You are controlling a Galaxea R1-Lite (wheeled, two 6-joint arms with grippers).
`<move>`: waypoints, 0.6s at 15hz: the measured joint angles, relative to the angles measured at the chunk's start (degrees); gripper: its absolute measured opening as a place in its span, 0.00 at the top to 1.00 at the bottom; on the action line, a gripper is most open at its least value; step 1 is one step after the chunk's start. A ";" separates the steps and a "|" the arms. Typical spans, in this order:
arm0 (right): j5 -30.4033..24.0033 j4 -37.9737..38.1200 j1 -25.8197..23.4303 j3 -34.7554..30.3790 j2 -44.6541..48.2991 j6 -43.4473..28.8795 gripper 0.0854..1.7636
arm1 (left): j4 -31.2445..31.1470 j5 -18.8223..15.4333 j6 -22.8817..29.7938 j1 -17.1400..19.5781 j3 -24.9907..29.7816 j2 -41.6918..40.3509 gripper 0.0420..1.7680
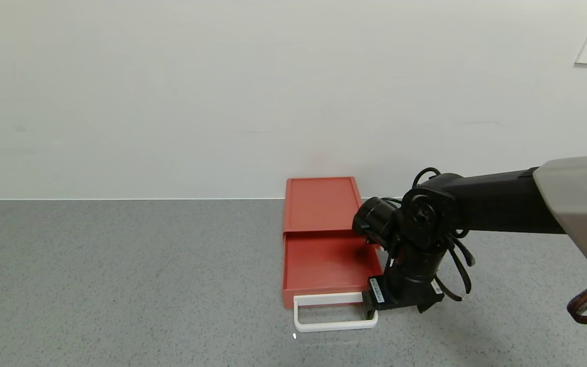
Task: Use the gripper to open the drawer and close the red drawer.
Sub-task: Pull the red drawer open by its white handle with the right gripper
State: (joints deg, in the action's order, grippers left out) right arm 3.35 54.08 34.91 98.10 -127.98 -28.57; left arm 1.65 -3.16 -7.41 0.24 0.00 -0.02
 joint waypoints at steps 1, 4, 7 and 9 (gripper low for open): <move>-0.02 0.09 0.00 -0.06 0.05 0.05 0.03 | 0.00 0.00 0.00 0.00 0.00 0.00 0.01; -0.09 0.46 0.30 -0.22 0.26 0.02 0.03 | -0.02 0.02 0.00 0.00 0.00 0.00 0.01; -0.02 0.28 0.30 -0.11 0.41 0.00 0.03 | 0.00 0.00 0.00 0.00 0.00 0.00 0.01; 0.00 0.17 0.11 0.02 0.66 -0.04 0.03 | 0.00 0.00 0.00 0.00 0.00 0.00 0.01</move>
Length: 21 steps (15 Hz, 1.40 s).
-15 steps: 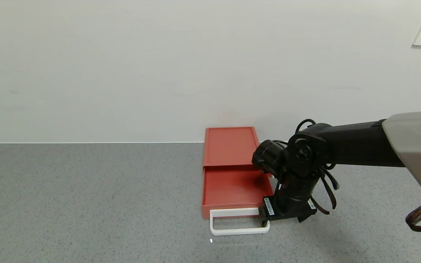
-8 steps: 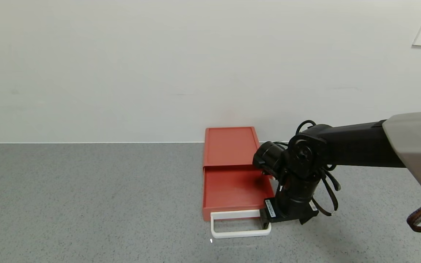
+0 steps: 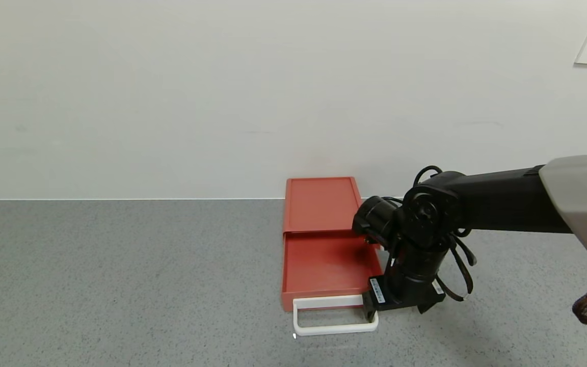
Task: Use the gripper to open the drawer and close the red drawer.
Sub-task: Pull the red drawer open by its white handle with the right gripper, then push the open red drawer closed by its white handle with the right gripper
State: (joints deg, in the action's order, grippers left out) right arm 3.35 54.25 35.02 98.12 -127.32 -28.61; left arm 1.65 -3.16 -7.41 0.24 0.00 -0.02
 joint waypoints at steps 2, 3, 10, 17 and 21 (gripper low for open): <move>0.02 -0.04 -0.02 0.13 0.63 -0.02 0.03 | 0.00 0.02 0.00 0.00 0.00 0.00 0.01; 0.04 -0.06 0.09 0.22 1.11 0.01 0.03 | 0.00 0.00 0.00 0.00 0.00 0.00 0.01; 0.33 -0.01 0.41 0.24 7.30 0.39 0.03 | 0.00 0.02 -0.02 0.00 0.00 0.00 0.01; 0.61 -0.32 0.48 -0.35 17.92 3.40 0.03 | -0.02 0.02 0.00 0.00 0.00 0.00 0.01; 0.78 -2.84 0.69 -2.56 24.09 3.62 0.03 | 0.00 0.02 0.00 0.00 0.00 0.00 0.01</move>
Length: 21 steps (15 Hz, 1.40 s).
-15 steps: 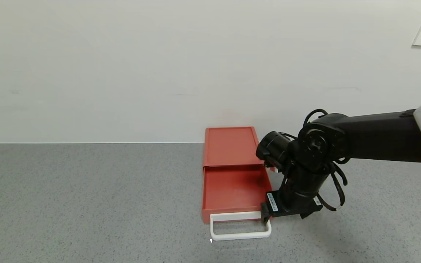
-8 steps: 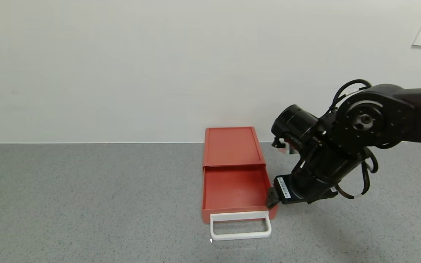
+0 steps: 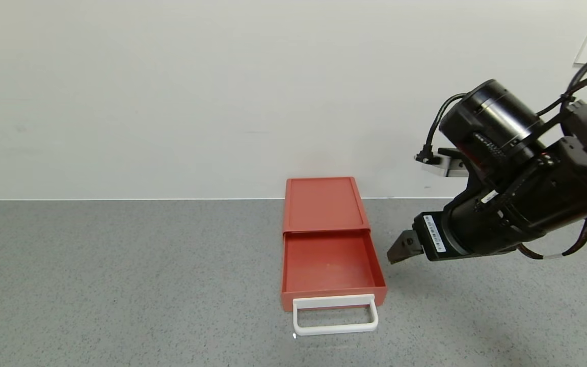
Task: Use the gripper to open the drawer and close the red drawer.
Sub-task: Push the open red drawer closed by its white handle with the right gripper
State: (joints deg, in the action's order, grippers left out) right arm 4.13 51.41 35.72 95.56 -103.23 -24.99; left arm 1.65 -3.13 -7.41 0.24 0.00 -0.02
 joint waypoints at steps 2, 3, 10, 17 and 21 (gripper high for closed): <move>-0.06 -5.71 0.17 -3.56 3.07 0.09 0.03 | -0.02 -0.02 0.00 0.00 0.00 0.00 0.01; -0.11 -9.00 0.27 -5.88 4.47 0.40 0.03 | 0.00 -0.02 -0.02 0.00 0.00 0.00 0.01; -3.21 -23.33 0.59 -18.64 10.87 4.85 0.03 | -0.02 -0.02 -0.02 0.00 0.00 0.00 0.01; -3.36 -23.27 0.79 -19.08 11.58 4.90 0.03 | 0.00 -0.02 -0.02 0.00 0.00 0.00 0.01; -3.34 -23.05 0.83 -19.10 11.61 4.90 0.03 | 0.00 -0.02 -0.02 0.00 0.00 0.00 0.01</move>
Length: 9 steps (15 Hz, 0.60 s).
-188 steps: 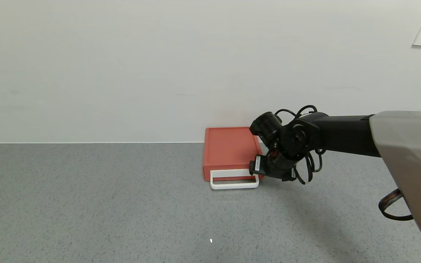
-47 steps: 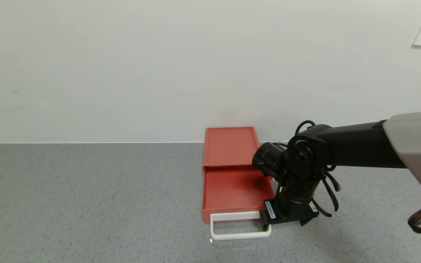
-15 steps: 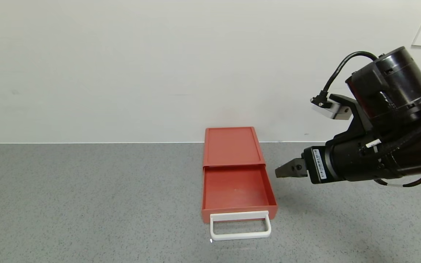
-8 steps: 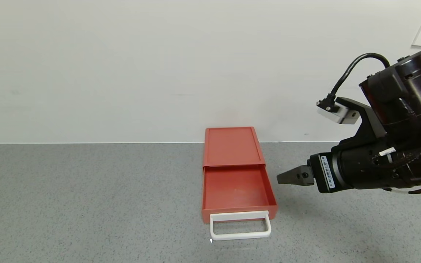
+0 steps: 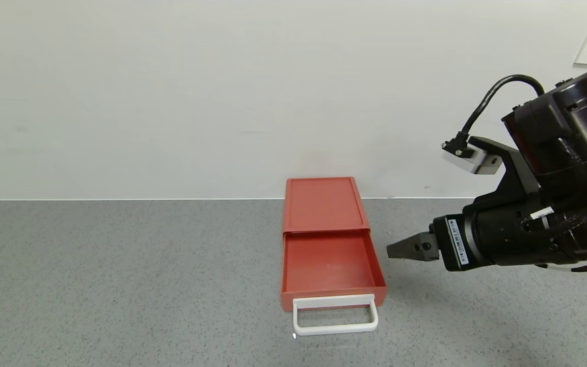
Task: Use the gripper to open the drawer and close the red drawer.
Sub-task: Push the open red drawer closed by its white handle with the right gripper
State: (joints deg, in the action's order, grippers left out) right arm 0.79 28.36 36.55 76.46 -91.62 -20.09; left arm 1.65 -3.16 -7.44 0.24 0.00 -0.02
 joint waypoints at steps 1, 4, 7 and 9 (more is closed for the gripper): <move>-0.02 0.06 0.00 0.00 0.00 0.04 0.03 | 0.00 0.00 0.02 0.00 0.00 0.00 0.01; 0.00 0.26 0.00 0.00 0.04 0.17 0.03 | -0.02 0.00 0.00 0.00 0.00 0.00 0.01; 0.11 0.26 0.18 0.00 -0.05 0.09 0.03 | 0.00 0.02 0.02 0.00 0.00 0.00 0.01; 0.30 0.26 0.88 0.11 -0.40 0.02 0.03 | 0.00 0.02 0.00 0.00 0.00 0.00 0.01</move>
State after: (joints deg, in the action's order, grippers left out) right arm 1.10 28.61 37.43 76.57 -92.03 -20.07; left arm 1.65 -3.13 -7.44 0.24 0.00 -0.02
